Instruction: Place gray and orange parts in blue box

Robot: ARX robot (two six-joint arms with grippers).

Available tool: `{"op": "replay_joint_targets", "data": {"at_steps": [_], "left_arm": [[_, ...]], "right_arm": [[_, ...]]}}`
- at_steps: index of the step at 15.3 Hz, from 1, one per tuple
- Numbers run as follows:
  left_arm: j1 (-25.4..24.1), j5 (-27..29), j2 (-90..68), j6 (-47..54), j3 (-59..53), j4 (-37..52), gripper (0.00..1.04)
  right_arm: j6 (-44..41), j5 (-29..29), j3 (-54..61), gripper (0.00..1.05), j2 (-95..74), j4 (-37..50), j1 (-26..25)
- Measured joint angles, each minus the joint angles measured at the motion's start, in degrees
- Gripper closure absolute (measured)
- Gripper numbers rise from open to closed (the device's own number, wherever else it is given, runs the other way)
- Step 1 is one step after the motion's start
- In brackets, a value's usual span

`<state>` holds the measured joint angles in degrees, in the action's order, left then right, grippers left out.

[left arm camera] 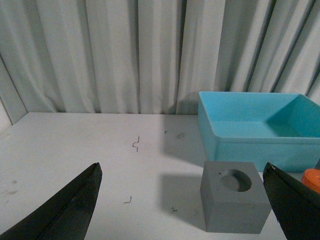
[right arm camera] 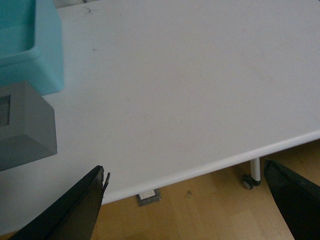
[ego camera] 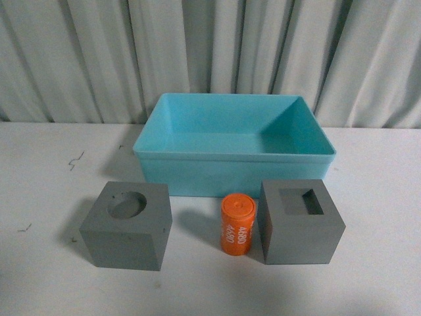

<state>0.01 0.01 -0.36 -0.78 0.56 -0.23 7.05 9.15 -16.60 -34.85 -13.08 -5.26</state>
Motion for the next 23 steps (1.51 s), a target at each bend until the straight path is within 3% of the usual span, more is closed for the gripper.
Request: {"op": "replay_joint_targets", "data": {"at_steps": [2, 6, 11, 15, 18, 23], "left_arm": [[0.0, 0.0, 0.0, 0.0, 0.0, 0.0, 0.07], [0.0, 0.0, 0.0, 0.0, 0.0, 0.0, 0.07], [0.0, 0.0, 0.0, 0.0, 0.0, 0.0, 0.07], [0.0, 0.0, 0.0, 0.0, 0.0, 0.0, 0.07], [0.0, 0.0, 0.0, 0.0, 0.0, 0.0, 0.07], [0.0, 0.0, 0.0, 0.0, 0.0, 0.0, 0.07]], "right_arm": [[-5.8, -8.8, -3.3, 0.06, -9.9, 5.6, -4.7], [-8.6, -18.6, -9.3, 0.06, -25.0, 13.4, -1.7], [-2.4, -20.1, -13.7, 0.06, -43.2, 26.6, 6.3], [3.4, -20.6, -15.9, 0.06, -54.6, 32.6, 7.5], [5.1, -20.3, -19.3, 0.06, -60.5, 32.8, 8.4], [3.1, -19.5, -27.4, 0.06, -67.3, 27.3, 14.4]]}}
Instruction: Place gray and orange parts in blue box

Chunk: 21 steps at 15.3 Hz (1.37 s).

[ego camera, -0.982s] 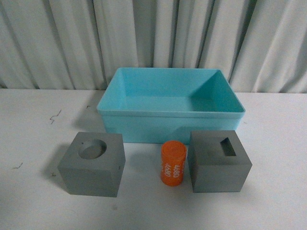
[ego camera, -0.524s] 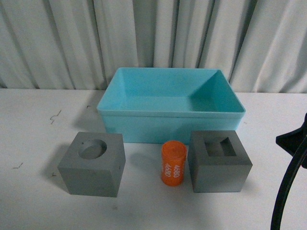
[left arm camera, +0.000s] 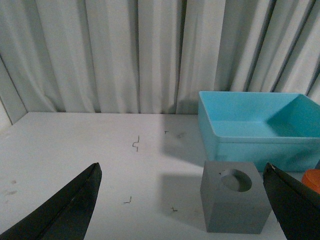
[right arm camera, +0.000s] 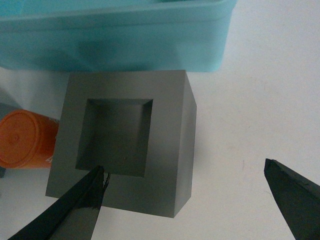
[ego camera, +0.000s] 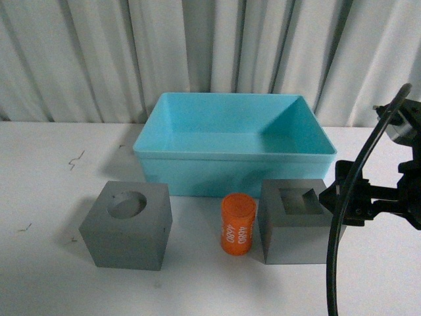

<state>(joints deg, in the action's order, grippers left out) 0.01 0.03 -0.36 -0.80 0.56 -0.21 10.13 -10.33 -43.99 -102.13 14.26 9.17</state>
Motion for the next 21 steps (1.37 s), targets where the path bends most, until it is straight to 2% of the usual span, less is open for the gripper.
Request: {"op": "replay_joint_targets", "data": {"at_steps": [5, 15, 16, 18, 21], "left_arm": [[0.0, 0.0, 0.0, 0.0, 0.0, 0.0, 0.07], [0.0, 0.0, 0.0, 0.0, 0.0, 0.0, 0.07], [0.0, 0.0, 0.0, 0.0, 0.0, 0.0, 0.07], [0.0, 0.0, 0.0, 0.0, 0.0, 0.0, 0.07], [0.0, 0.0, 0.0, 0.0, 0.0, 0.0, 0.07]], "right_arm": [[-3.0, 1.8, -3.3, 0.06, -2.9, -3.6, 2.5], [-5.0, 5.3, -9.5, 0.07, -9.2, -5.6, 2.8], [-5.0, 5.7, -9.9, 0.13, -9.6, -5.7, 2.9], [-5.2, 6.3, -10.6, 0.33, -10.0, -6.1, 3.3], [-5.2, 6.6, -10.9, 0.67, -10.0, -6.4, 4.0]]}}
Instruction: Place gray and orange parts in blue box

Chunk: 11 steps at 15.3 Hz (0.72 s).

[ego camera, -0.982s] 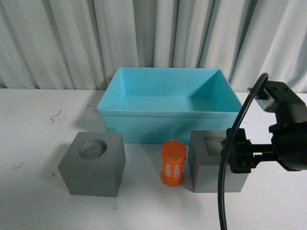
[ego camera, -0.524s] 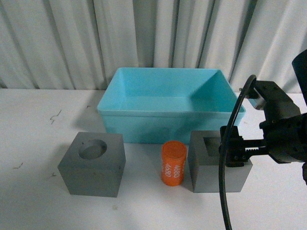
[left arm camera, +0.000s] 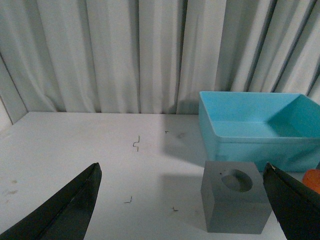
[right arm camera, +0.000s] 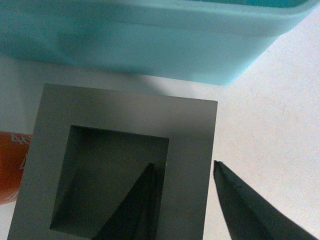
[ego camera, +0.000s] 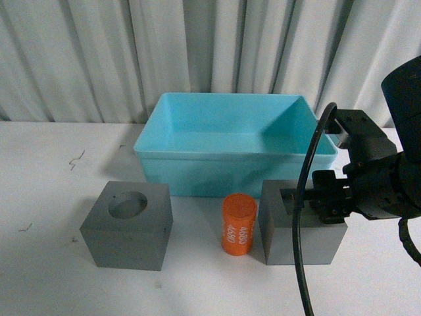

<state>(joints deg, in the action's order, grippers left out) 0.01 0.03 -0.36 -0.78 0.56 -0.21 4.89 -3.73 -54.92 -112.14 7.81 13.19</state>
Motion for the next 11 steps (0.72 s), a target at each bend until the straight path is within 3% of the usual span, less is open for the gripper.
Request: {"op": "replay_joint_targets", "data": {"at_steps": [2, 11], "left_arm": [[0.0, 0.0, 0.0, 0.0, 0.0, 0.0, 0.07], [0.0, 0.0, 0.0, 0.0, 0.0, 0.0, 0.07]], "right_arm": [[0.1, 0.8, 0.5, 0.84, 0.7, 0.1, -0.1], [-0.6, 2.2, 7.2, 0.86, 24.4, -5.2, 0.3]]}}
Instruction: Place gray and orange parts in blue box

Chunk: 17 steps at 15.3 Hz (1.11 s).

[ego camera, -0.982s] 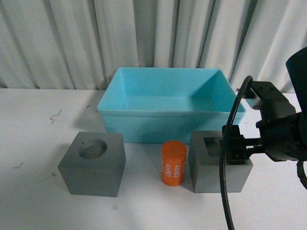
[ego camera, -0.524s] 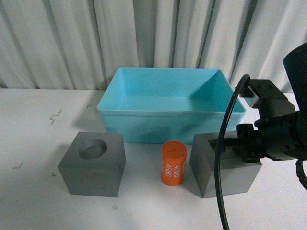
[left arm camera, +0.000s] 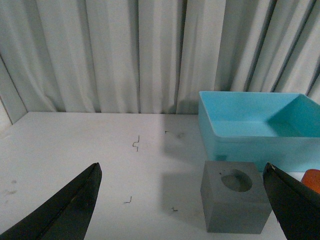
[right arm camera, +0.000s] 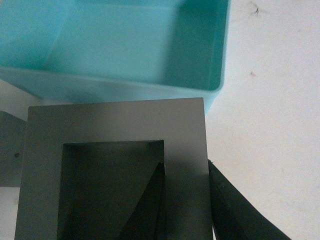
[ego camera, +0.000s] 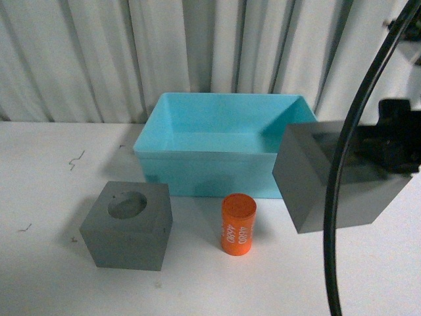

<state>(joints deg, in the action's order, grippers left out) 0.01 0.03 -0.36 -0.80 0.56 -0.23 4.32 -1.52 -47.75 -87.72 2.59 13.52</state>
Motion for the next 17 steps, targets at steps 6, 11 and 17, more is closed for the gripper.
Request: {"op": "replay_joint_targets", "data": {"at_steps": [6, 11, 17], "left_arm": [[0.0, 0.0, 0.0, 0.0, 0.0, 0.0, 0.07], [0.0, 0.0, 0.0, 0.0, 0.0, 0.0, 0.07], [0.0, 0.0, 0.0, 0.0, 0.0, 0.0, 0.07]], "right_arm": [[-5.7, -2.9, -22.9, 0.86, -7.1, -4.0, -10.0], [-6.9, -4.9, -46.1, 0.86, -25.5, -8.6, -6.7], [1.4, -1.4, -49.4, 0.86, -36.1, -2.2, -4.4]]}}
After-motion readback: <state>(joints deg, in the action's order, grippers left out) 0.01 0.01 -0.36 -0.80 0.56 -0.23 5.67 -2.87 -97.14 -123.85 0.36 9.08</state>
